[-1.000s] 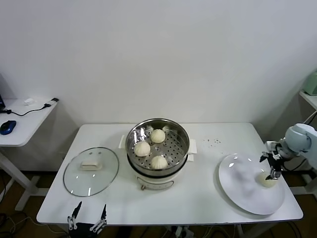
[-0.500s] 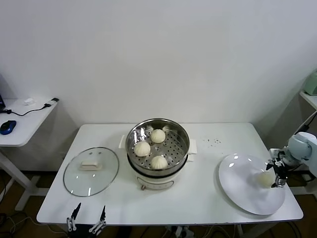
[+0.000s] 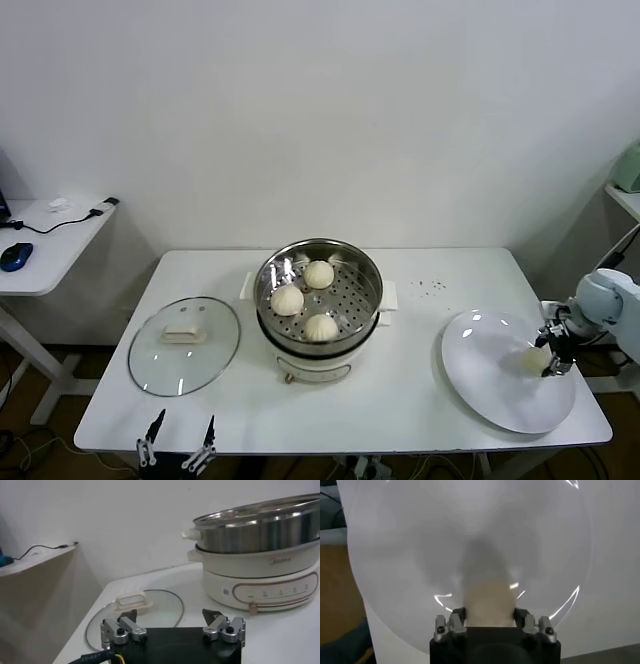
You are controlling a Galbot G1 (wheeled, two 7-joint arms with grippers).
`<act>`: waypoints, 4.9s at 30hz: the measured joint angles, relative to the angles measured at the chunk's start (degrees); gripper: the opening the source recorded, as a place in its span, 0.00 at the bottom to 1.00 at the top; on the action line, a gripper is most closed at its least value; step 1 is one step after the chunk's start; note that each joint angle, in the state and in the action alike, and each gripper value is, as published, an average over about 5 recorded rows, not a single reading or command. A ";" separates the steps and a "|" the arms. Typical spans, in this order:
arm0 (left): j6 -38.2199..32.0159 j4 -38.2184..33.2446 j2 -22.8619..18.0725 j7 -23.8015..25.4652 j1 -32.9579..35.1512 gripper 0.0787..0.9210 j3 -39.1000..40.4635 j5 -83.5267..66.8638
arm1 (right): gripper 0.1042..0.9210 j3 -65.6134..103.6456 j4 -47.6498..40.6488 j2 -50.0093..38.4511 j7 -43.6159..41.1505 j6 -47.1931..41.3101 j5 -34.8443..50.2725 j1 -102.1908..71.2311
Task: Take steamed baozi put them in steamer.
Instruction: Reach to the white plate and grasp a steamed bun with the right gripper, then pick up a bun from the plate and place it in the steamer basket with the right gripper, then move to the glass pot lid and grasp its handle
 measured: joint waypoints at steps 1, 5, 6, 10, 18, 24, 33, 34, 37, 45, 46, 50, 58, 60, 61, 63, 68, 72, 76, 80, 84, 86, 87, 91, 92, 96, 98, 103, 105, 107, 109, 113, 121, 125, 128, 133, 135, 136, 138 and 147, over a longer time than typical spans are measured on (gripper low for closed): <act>-0.02 -0.01 -0.01 -0.01 0.03 0.88 0.00 0.00 | 0.62 -0.30 0.07 -0.04 0.00 -0.11 0.32 0.31; -0.15 -0.07 -0.02 -0.02 0.19 0.88 0.00 -0.01 | 0.61 -2.55 0.48 -0.03 0.05 -0.68 2.40 2.68; -0.19 -0.09 -0.02 -0.03 0.24 0.88 0.01 -0.01 | 0.61 -3.46 0.54 0.08 0.07 -0.86 3.16 3.74; -0.28 -0.23 -0.01 -0.05 0.35 0.88 0.19 -0.08 | 0.61 -9.03 0.44 1.09 0.15 -1.61 7.38 10.19; -0.45 -0.56 0.42 -0.04 0.31 0.88 1.23 -0.04 | 0.61 -26.06 -0.24 8.13 0.47 -3.53 22.03 29.45; -0.81 -0.72 1.01 -0.05 0.34 0.88 2.34 0.04 | 0.61 -36.97 0.31 16.53 1.23 -5.45 34.62 41.67; -1.49 -0.99 2.18 -0.49 0.71 0.88 3.45 -0.58 | 0.61 -46.70 2.34 30.23 3.68 -8.88 49.31 50.57; -1.52 -1.05 2.29 -0.54 0.72 0.88 3.47 -0.69 | 0.61 -47.38 2.53 31.63 4.01 -9.23 50.44 51.01; -1.56 -1.21 2.69 -0.58 0.65 0.88 3.44 -1.08 | 0.61 -49.16 2.86 35.45 5.02 -10.10 53.18 51.77; -1.52 -1.22 3.67 -0.56 0.04 0.88 3.00 -1.68 | 0.61 -52.94 3.76 42.61 7.58 -11.82 56.87 51.30; -1.49 -1.22 3.75 -0.54 -0.03 0.88 2.98 -1.71 | 0.61 -53.29 3.82 43.11 7.92 -12.05 57.08 50.99; -1.32 -1.20 3.97 -0.47 -0.33 0.88 2.97 -1.79 | 0.61 -54.41 3.81 44.70 9.24 -12.89 57.59 49.37; -1.29 -0.62 4.22 -0.46 -0.52 0.88 2.75 -2.05 | 0.61 -55.77 3.05 46.77 10.59 -13.45 57.45 45.86; -1.31 -0.46 4.31 -0.46 -0.57 0.88 2.68 -2.15 | 0.61 -55.93 2.85 47.08 10.76 -13.53 57.37 45.16; -1.31 -0.38 4.35 -0.46 -0.61 0.88 2.65 -2.19 | 0.61 -55.99 2.76 47.21 10.84 -13.58 57.35 44.86; -1.29 -0.29 4.42 -0.44 -0.74 0.88 2.62 -2.21 | 0.61 -56.09 2.62 47.43 11.01 -13.68 57.32 44.39; -1.06 -0.21 4.56 -0.37 -1.19 0.88 2.56 -2.23 | 0.68 -56.15 2.29 47.91 11.39 -13.86 57.30 43.77; -0.91 -0.21 4.66 -0.34 -1.36 0.88 2.55 -2.23 | 0.81 -56.11 2.25 47.94 11.46 -13.97 57.67 43.76; -0.89 -0.30 4.81 -0.34 -1.36 0.88 2.53 -2.24 | 0.87 -56.13 2.66 47.64 11.34 -13.94 58.01 44.27; -0.89 -0.42 4.95 -0.34 -1.36 0.88 2.49 -2.23 | 0.88 -55.83 3.55 46.89 11.30 -13.79 58.35 45.26; -0.89 -0.54 5.20 -0.34 -1.37 0.88 2.43 -2.21 | 0.88 -55.08 4.68 45.34 11.17 -13.25 58.63 46.71; -0.86 -0.59 5.28 -0.34 -1.45 0.88 2.35 -2.19 | 0.88 -54.52 5.23 44.14 11.15 -12.83 58.83 47.58; -0.84 -0.63 5.31 -0.34 -1.51 0.88 2.30 -2.17 | 0.88 -54.19 5.53 43.41 11.21 -12.50 58.99 48.05; -0.76 -0.73 5.36 -0.31 -1.75 0.88 1.95 -2.00 | 0.88 -52.62 7.15 39.64 12.12 -10.34 60.01 49.87; -0.75 -0.73 5.35 -0.31 -1.80 0.88 1.82 -1.97 | 0.88 -52.16 7.68 38.46 12.57 -9.56 60.30 50.18; -0.82 -0.61 5.13 -0.38 -1.76 0.88 1.31 -1.93 | 0.88 -49.73 10.68 32.69 15.69 -5.61 61.37 50.62; -0.89 -0.55 4.95 -0.43 -1.65 0.88 1.08 -1.91 | 0.88 -47.89 12.75 29.20 18.17 -3.43 61.73 50.10; -0.64 -0.85 4.51 -0.43 -1.80 0.88 0.36 -1.78 | 0.88 -40.01 18.58 19.80 26.17 1.77 61.57 44.30; -0.39 -1.15 4.27 -0.38 -2.00 0.88 0.06 -1.57 | 0.88 -35.16 20.86 16.22 29.60 3.66 61.20 40.01; -0.13 -1.48 4.00 -0.34 -2.13 0.88 -0.16 -1.35 | 0.88 -29.64 23.02 13.02 32.77 5.31 60.78 34.94; 0.03 -1.79 3.69 -0.34 -2.10 0.88 -0.24 -1.16 | 0.88 -23.47 25.01 10.21 35.69 6.75 60.28 29.25; 0.05 -2.21 3.02 -0.35 -1.59 0.88 -0.12 -0.59 | 0.88 -9.82 28.11 6.10 40.25 9.14 58.91 16.45; 0.84 -3.36 2.18 -0.28 -1.20 0.88 -1.02 1.45 | 0.88 20.01 32.41 2.85 44.90 12.59 54.83 -12.07; 1.46 -3.99 1.96 -0.15 -1.38 0.88 -1.87 3.33 | 0.88 33.77 33.81 3.77 45.93 13.44 52.42 -25.19; 1.51 -4.19 1.85 0.08 -1.73 0.88 -2.78 6.07 | 0.88 43.14 34.89 5.38 46.43 13.82 50.48 -34.24; 0.90 -4.40 2.02 0.45 -2.84 0.88 -5.34 15.83 | 0.88 56.33 36.54 8.97 46.96 13.89 47.11 -47.25; 0.65 -4.19 2.30 0.23 -3.50 0.88 -6.33 21.76 | 0.88 60.67 36.87 10.56 47.07 13.93 45.77 -51.74; 0.60 -4.01 2.51 0.03 -3.87 0.88 -6.71 25.07 | 0.88 62.54 36.94 11.34 47.13 13.99 45.13 -53.74; 0.68 -3.53 3.06 -0.51 -4.62 0.88 -7.13 31.80 | 0.88 65.86 36.90 12.93 47.27 14.20 43.84 -57.40; 1.78 2.20 6.63 -4.59 -10.76 0.88 -5.87 56.81 | 0.88 75.40 36.44 18.57 47.68 14.96 39.25 -67.42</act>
